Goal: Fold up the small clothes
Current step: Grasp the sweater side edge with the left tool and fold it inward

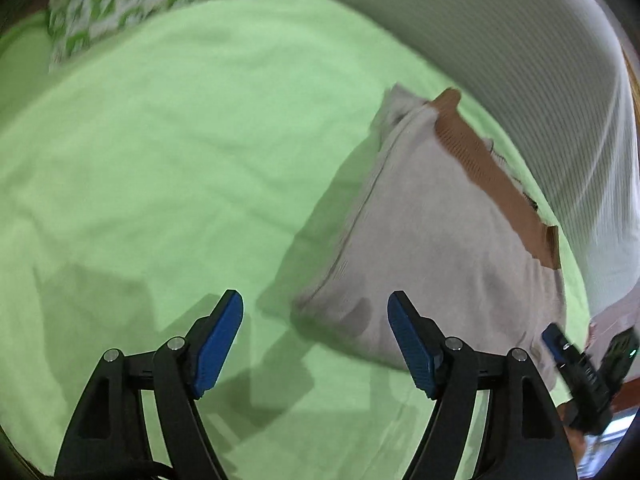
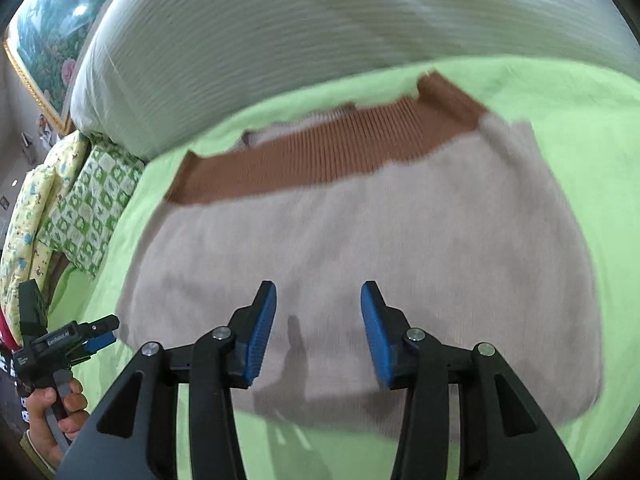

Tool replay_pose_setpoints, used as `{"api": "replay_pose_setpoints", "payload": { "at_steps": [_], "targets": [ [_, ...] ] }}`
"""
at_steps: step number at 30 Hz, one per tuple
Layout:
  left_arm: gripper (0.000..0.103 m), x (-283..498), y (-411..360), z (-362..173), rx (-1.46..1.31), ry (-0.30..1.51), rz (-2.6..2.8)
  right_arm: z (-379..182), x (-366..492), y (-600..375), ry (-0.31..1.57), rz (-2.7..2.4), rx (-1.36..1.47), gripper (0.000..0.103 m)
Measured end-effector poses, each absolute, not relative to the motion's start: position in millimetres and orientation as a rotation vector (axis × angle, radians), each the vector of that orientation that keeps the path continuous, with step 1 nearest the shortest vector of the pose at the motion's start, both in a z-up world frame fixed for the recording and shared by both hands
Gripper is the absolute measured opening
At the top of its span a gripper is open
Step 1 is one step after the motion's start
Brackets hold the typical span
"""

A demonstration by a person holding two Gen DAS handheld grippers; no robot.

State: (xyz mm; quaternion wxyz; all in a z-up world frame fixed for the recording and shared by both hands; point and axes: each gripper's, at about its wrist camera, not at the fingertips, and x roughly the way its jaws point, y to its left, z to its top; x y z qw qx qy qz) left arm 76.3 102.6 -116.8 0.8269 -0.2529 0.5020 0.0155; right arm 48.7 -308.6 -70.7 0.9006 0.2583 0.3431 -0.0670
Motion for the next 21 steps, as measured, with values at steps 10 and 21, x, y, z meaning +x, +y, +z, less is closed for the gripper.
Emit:
{"api": "replay_pose_setpoints", "payload": {
  "at_steps": [10, 21],
  "targets": [
    [0.075, 95, 85, -140, -0.697, 1.103, -0.047, -81, 26, -311, 0.725, -0.209, 0.578, 0.045],
    [0.076, 121, 73, -144, -0.778, 1.055, -0.003, -65, 64, -306, 0.71, -0.158, 0.51, 0.045]
  ]
}}
